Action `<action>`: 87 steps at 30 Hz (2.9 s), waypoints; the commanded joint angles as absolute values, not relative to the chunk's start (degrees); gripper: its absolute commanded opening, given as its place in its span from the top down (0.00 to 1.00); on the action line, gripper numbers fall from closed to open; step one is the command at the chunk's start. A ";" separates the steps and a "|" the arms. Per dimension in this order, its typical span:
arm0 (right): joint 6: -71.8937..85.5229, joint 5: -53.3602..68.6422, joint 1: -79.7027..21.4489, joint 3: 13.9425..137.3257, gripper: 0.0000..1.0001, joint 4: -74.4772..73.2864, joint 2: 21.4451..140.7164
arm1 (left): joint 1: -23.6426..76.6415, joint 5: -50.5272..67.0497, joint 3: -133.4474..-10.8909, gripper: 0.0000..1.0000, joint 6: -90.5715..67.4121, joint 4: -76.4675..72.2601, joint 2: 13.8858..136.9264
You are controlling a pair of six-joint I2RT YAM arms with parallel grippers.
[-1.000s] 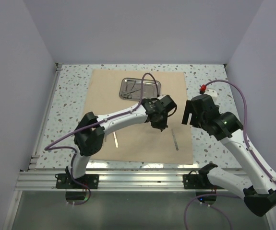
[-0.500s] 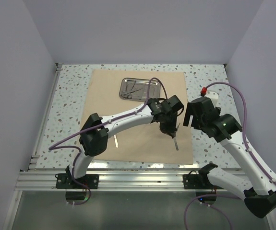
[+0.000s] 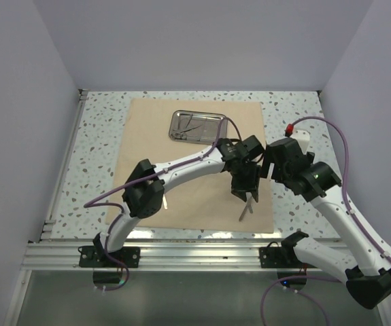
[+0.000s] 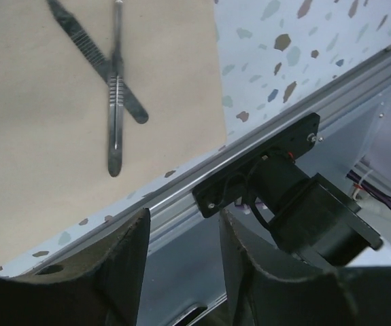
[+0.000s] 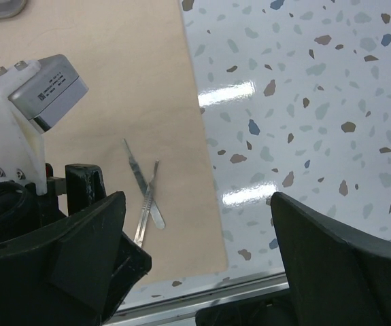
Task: Open and lay out the surgical kit
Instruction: Place the medical item in the surgical kit, then adjust the medical item in the container.
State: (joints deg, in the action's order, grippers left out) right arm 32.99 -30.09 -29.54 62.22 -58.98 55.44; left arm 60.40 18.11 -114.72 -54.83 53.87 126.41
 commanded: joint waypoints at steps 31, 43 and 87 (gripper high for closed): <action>32.60 -32.34 -29.18 69.52 0.06 -60.12 58.01 | 26.98 -1.91 -130.78 0.49 -20.48 46.85 137.80; 33.40 -31.73 -29.09 69.96 0.06 -61.26 60.12 | 29.00 -4.48 -119.71 0.47 -16.96 34.63 136.14; 32.34 -31.82 -29.18 68.64 0.07 -64.34 59.50 | 35.33 -13.46 -121.29 0.49 -15.56 28.66 132.98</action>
State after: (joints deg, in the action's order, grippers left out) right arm 33.01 -30.52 -29.23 68.03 -65.12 60.03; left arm 34.74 -18.52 -119.35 -16.71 31.79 134.45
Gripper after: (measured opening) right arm 0.928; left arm 0.513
